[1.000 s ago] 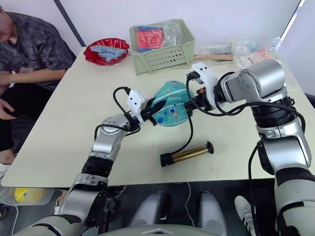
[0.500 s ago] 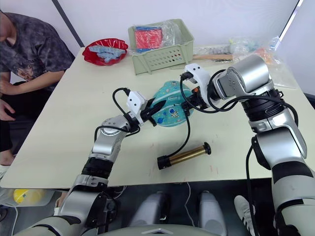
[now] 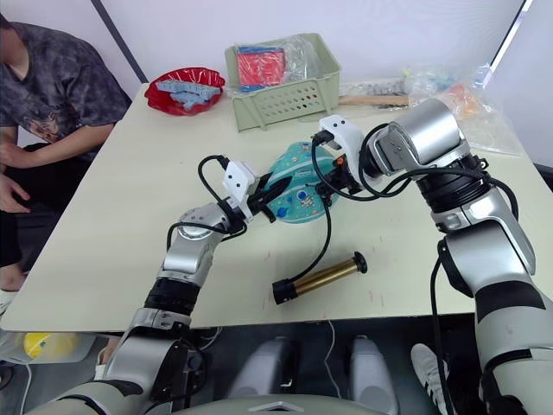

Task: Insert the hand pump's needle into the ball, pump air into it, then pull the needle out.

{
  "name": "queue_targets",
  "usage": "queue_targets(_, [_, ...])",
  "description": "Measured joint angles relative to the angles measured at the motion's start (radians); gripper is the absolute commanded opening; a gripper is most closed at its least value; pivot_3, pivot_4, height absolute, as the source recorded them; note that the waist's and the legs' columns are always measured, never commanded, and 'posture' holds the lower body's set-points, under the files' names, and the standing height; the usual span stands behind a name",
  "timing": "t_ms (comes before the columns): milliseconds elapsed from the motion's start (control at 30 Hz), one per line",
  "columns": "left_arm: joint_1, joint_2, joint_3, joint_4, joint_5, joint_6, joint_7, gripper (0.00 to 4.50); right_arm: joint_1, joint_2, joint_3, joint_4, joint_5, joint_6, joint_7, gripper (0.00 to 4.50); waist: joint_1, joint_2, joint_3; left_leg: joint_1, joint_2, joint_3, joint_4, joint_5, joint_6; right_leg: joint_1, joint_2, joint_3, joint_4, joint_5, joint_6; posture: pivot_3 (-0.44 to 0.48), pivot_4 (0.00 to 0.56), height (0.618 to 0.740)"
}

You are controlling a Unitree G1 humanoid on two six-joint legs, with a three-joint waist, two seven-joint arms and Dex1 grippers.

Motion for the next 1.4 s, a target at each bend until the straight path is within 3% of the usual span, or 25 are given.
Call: queue_targets(1400, [0.014, 0.004, -0.022, 0.0, 0.012, -0.041, 0.007, 0.33, -0.006, -0.014, 0.08, 0.009, -0.075, -0.029, 0.103, 0.37, -0.001, 0.0, 0.0, 0.0, 0.0, -0.003, 0.0, 0.0, 0.0, 0.0, 0.0, -0.002, 0.001, 0.0, 0.0, 0.0, 0.15, 0.738])
